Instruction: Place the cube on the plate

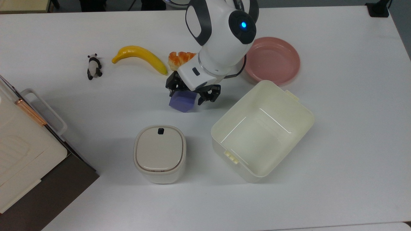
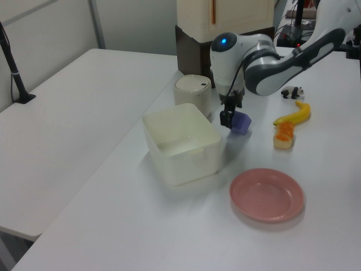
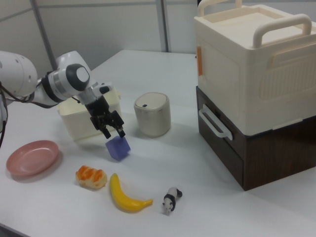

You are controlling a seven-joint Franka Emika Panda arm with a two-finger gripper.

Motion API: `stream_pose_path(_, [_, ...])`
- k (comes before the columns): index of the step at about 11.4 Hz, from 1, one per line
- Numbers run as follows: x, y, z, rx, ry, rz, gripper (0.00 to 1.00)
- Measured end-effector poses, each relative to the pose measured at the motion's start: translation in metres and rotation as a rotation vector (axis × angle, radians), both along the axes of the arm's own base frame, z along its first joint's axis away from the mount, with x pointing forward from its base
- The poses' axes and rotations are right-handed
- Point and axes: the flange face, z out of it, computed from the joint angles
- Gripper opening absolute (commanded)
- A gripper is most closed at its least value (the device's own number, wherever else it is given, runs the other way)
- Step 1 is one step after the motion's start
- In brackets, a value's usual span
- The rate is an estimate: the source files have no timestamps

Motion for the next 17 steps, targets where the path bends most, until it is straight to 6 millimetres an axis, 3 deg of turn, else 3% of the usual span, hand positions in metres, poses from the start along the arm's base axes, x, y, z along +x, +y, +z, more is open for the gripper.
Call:
stream_pose_path(1, [-0.002,0.000,0.008,-0.007,0.000,-0.005,0.67])
stream_pose_path(3, [-0.008,0.001,0.002,-0.012,0.019,-0.002,1.00])
stream_pose_path(6, [-0.015,0.000,-0.008,-0.025,0.053,-0.009,1.00])
stream_pose_path(10, [-0.021,-0.009,-0.004,-0.075,0.086,-0.028,1.00])
stream_pose_path(13, [-0.029,-0.023,-0.020,-0.127,0.111,-0.033,1.00])
stream_pose_path(14, [-0.030,-0.029,-0.023,-0.133,0.117,-0.040,0.91])
stream_pose_path(17, [-0.031,-0.037,-0.031,-0.138,0.132,-0.048,0.18])
